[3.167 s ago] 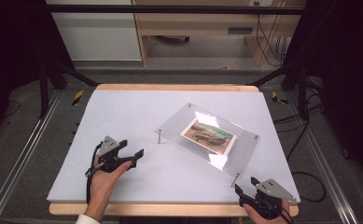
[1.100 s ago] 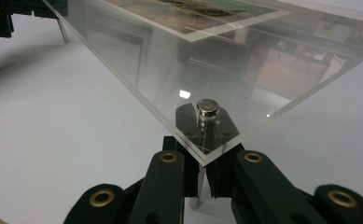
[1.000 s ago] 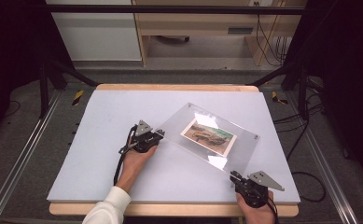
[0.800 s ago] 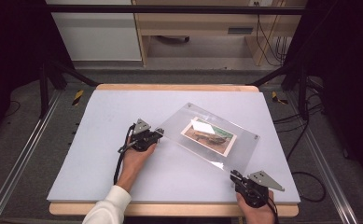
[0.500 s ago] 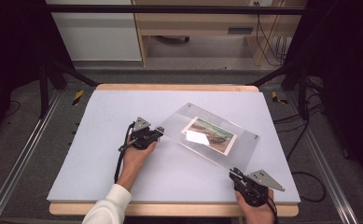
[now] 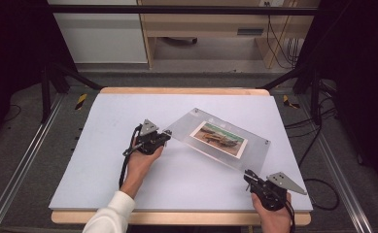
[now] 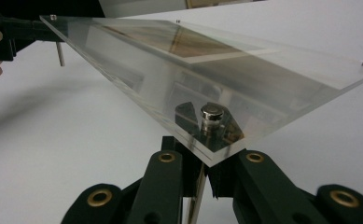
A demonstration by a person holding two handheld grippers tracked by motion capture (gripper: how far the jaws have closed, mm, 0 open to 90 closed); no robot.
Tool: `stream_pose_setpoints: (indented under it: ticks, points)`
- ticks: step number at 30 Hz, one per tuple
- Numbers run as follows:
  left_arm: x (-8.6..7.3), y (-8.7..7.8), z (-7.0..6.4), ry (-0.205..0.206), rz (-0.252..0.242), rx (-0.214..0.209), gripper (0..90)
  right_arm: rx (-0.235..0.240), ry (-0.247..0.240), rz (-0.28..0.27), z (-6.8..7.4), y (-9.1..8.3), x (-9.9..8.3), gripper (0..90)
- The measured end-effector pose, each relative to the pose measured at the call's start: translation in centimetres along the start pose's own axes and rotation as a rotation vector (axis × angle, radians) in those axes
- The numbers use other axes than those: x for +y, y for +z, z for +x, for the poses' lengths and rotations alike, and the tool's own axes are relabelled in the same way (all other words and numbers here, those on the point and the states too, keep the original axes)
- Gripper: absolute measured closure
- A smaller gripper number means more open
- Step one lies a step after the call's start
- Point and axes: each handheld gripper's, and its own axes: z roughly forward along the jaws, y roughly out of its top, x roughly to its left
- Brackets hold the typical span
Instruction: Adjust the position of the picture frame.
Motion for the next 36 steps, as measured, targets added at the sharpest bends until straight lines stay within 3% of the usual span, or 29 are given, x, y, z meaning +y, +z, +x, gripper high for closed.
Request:
stream_pose_setpoints:
  ticks: [3, 13, 23, 36]
  points:
    - [0.4, -0.7, -0.4, 0.018, -0.028, 0.004, 85.0, 0.001, 0.003, -0.018, -0.2, -0.4, 0.7, 83.2]
    - [1.3, -3.8, -0.6, 0.009, -0.113, 0.037, 84.9, 0.047, -0.012, -0.052, -0.5, -0.4, 3.1, 81.5]
    - [1.5, -7.8, 0.4, -0.007, -0.170, 0.089, 84.8, 0.107, -0.051, -0.062, 1.0, 1.1, 5.4, 81.4]
    - [0.0, -11.8, 2.2, -0.057, -0.213, 0.154, 84.6, 0.187, -0.084, -0.065, 2.9, 4.5, 7.2, 82.0]
